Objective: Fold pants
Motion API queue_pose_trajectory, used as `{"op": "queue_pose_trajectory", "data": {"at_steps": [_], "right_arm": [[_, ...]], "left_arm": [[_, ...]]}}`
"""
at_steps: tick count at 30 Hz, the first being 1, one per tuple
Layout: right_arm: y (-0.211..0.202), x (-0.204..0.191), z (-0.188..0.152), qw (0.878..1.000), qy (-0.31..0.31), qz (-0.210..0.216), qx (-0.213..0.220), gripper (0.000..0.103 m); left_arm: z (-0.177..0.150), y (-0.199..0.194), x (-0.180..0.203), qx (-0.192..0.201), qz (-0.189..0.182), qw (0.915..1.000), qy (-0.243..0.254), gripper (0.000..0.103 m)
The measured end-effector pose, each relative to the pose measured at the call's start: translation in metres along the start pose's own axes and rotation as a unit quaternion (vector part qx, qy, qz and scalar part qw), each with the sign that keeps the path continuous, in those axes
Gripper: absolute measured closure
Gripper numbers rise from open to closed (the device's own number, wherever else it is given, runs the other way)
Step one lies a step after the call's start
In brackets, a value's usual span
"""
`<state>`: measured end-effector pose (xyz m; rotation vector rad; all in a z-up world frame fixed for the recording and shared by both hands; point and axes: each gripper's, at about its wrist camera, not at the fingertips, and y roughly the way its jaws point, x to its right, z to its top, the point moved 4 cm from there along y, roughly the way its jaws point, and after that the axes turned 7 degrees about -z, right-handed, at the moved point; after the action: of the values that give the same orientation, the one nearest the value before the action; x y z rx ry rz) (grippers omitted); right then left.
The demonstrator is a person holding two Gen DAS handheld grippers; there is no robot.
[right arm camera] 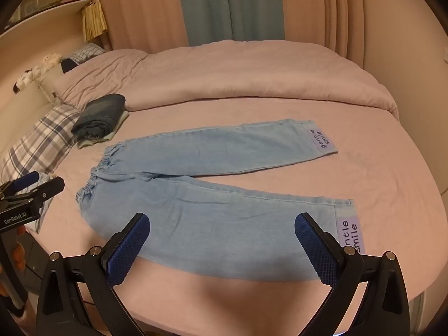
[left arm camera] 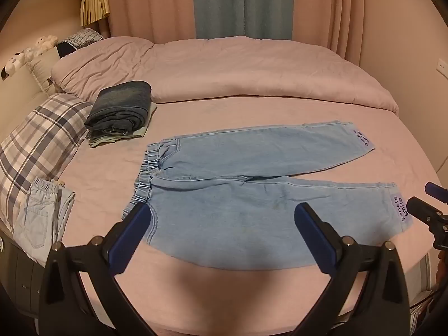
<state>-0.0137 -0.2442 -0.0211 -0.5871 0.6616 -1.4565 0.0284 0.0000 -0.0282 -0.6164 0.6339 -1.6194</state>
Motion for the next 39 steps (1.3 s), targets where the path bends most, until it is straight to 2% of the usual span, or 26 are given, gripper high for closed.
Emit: {"op": "queue_pose_trajectory", "data": {"at_steps": [39], "right_arm": [[0.0007, -0.0039, -0.0043, 1.0, 0.001, 0.002, 0.001, 0.0]], "left_arm": [[0.0029, 0.001, 0.0046, -0.001, -0.003, 1.0, 0.004, 0.0]]}}
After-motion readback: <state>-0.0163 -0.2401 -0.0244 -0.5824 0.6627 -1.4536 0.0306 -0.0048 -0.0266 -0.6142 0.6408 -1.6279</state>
